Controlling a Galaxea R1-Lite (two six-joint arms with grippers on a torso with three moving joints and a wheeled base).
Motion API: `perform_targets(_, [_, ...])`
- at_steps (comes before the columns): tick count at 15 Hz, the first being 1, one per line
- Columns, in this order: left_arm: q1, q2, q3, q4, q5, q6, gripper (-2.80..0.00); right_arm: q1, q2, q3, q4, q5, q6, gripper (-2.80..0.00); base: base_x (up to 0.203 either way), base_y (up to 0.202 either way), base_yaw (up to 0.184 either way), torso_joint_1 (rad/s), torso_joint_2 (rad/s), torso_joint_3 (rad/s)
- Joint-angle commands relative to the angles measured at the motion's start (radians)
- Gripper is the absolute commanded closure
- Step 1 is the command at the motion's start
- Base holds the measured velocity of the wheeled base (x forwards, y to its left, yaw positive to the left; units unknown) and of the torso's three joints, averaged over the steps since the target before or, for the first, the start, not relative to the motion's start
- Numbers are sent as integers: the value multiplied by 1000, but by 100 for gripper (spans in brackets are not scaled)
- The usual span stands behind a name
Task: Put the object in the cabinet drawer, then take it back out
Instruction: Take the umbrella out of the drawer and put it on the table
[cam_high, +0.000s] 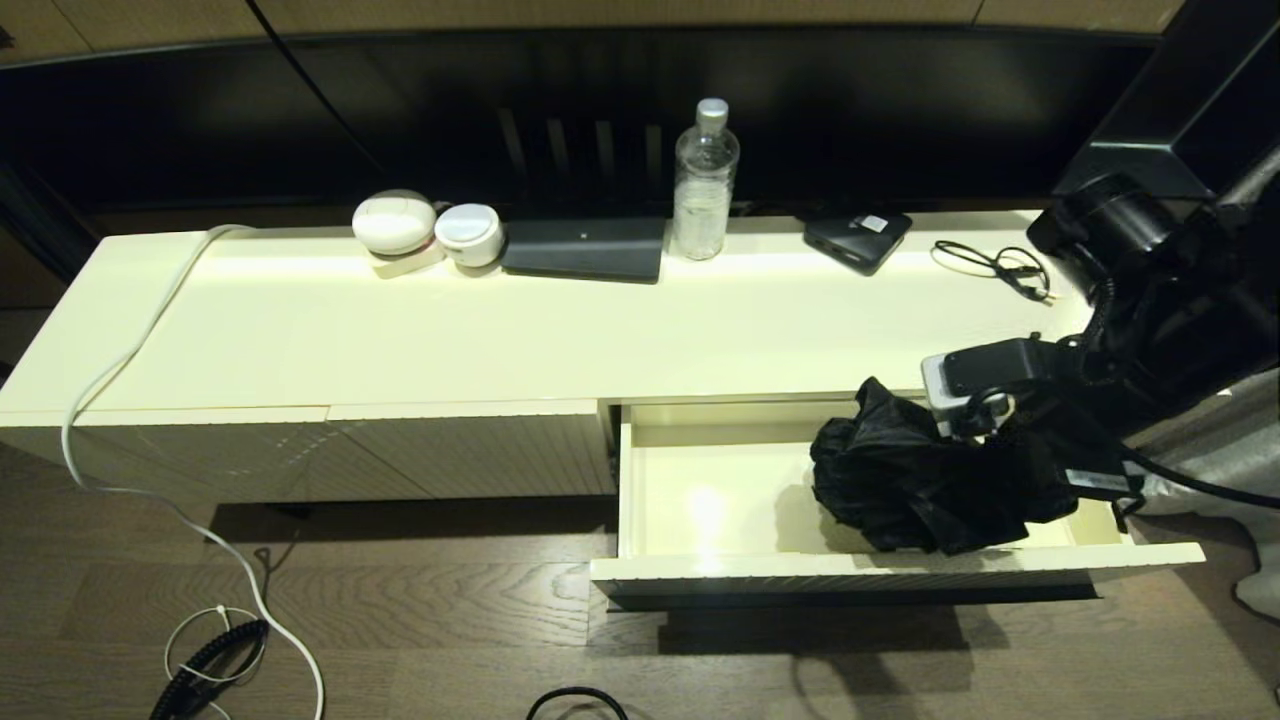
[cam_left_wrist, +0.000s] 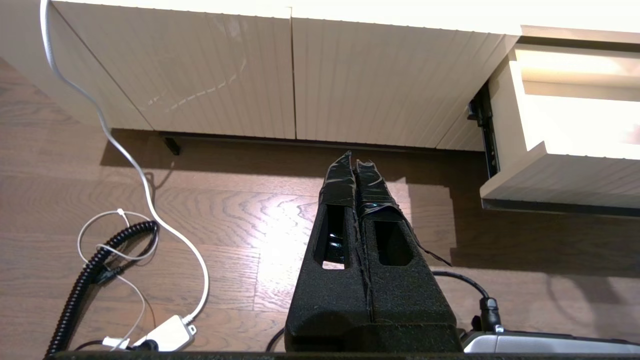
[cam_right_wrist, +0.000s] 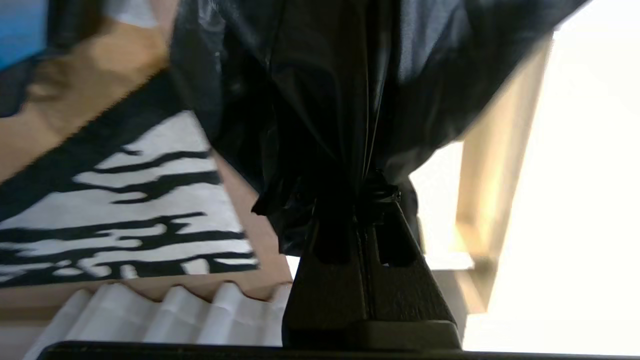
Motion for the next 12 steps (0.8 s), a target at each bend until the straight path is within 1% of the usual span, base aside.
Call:
perform_targets(1, [0, -2, 0, 0, 1, -1, 0, 4, -74, -20, -8, -11, -5, 0, 0, 0, 0, 0, 0, 0])
perform_targets(2, [0, -2, 0, 0, 1, -1, 0, 4, -76, -53, -33, -21, -4, 0, 0, 0, 0, 0, 0, 0])
perform_targets(4, [0, -2, 0, 0, 1, -1, 0, 0, -67, -74, -89, -58, 0, 0, 0, 0, 0, 0, 0, 0])
perform_targets(5, [0, -2, 0, 0, 1, -1, 0, 0, -53, -78, -161, -85, 16, 0, 0, 0, 0, 0, 0, 0])
perform_targets(7, [0, -2, 0, 0, 1, -1, 0, -2, 3, -100, -257, -105, 82, 0, 0, 0, 0, 0, 0, 0])
perform_targets(8, [0, -2, 0, 0, 1, -1, 0, -2, 35, -118, -292, -123, 105, 0, 0, 0, 0, 0, 0, 0])
perform_targets(9, [0, -2, 0, 0, 1, -1, 0, -2, 75, -142, -323, -158, 128, 0, 0, 0, 0, 0, 0, 0])
perform_targets(10, [0, -2, 0, 0, 1, -1, 0, -2, 115, -174, -346, -185, 151, 0, 0, 0, 0, 0, 0, 0])
perform_targets(12, [0, -2, 0, 0, 1, -1, 0, -2, 179, -235, -366, -201, 197, 0, 0, 0, 0, 0, 0, 0])
